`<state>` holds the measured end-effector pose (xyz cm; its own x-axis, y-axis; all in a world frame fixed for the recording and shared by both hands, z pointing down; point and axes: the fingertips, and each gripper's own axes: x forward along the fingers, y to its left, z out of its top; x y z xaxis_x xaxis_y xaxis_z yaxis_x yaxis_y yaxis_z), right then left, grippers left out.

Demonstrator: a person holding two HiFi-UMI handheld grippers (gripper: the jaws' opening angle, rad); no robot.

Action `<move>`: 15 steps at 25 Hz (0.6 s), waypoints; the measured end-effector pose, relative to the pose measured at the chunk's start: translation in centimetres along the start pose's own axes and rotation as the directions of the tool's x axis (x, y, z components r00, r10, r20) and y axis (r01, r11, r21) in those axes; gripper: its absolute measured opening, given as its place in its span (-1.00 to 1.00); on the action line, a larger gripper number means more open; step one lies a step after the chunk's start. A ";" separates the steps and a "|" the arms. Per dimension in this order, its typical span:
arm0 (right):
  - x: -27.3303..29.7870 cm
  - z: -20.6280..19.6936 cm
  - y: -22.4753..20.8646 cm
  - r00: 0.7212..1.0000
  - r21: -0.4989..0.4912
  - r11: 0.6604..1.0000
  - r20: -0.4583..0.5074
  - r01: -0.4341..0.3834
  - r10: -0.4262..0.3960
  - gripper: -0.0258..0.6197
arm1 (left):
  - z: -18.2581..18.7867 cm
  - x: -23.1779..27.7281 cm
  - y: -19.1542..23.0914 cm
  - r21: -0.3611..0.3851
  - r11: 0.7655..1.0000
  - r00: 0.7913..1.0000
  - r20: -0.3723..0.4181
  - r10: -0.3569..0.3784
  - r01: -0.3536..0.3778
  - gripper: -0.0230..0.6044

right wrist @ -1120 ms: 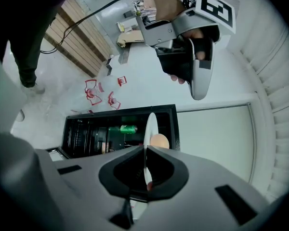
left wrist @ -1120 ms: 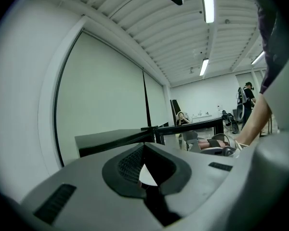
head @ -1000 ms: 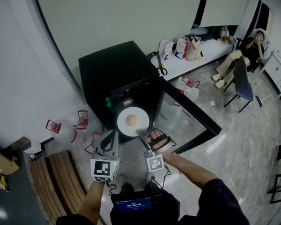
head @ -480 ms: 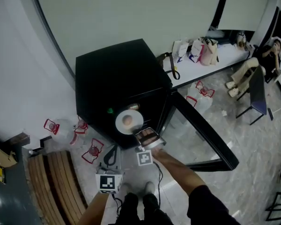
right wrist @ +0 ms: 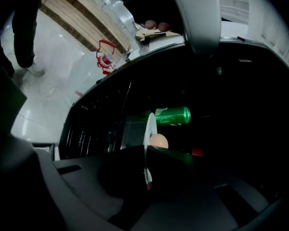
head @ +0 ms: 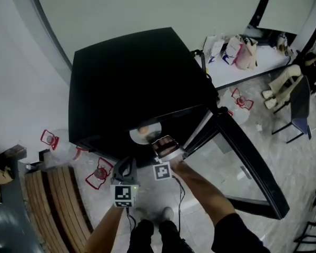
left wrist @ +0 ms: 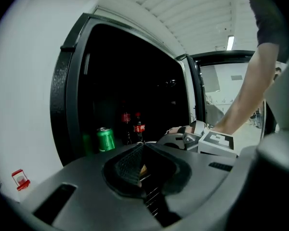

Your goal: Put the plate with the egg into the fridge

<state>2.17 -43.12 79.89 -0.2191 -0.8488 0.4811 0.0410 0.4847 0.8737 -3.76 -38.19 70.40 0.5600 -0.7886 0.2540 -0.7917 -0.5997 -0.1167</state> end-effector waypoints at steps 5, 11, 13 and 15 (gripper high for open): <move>1.3 0.5 4.0 0.968 0.073 0.966 0.059 -0.248 0.245 -0.86 | -1.1 2.0 0.5 -0.005 1.000 1.000 -0.026 0.002 -0.002 -0.90; 3.4 -0.3 1.0 0.953 0.108 0.947 0.036 -0.302 0.300 -0.77 | -2.0 2.9 0.7 -0.014 1.000 0.998 -0.057 -0.004 0.003 -0.90; 3.4 -0.1 1.9 0.891 0.173 0.874 0.076 -0.454 0.448 -0.71 | -2.3 2.9 0.6 -0.018 1.000 0.998 -0.066 -0.005 0.004 -0.90; 3.2 -0.1 2.5 0.832 0.200 0.808 0.100 -0.554 0.545 -0.63 | -2.5 2.8 0.6 -0.016 1.000 0.997 -0.072 -0.006 0.004 -0.90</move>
<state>1.66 -44.62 83.58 -0.2571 -0.4211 0.8698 -0.0409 0.9040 0.4256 -3.28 -40.44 73.45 0.5455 -0.7735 0.3228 -0.7930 -0.6009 -0.0998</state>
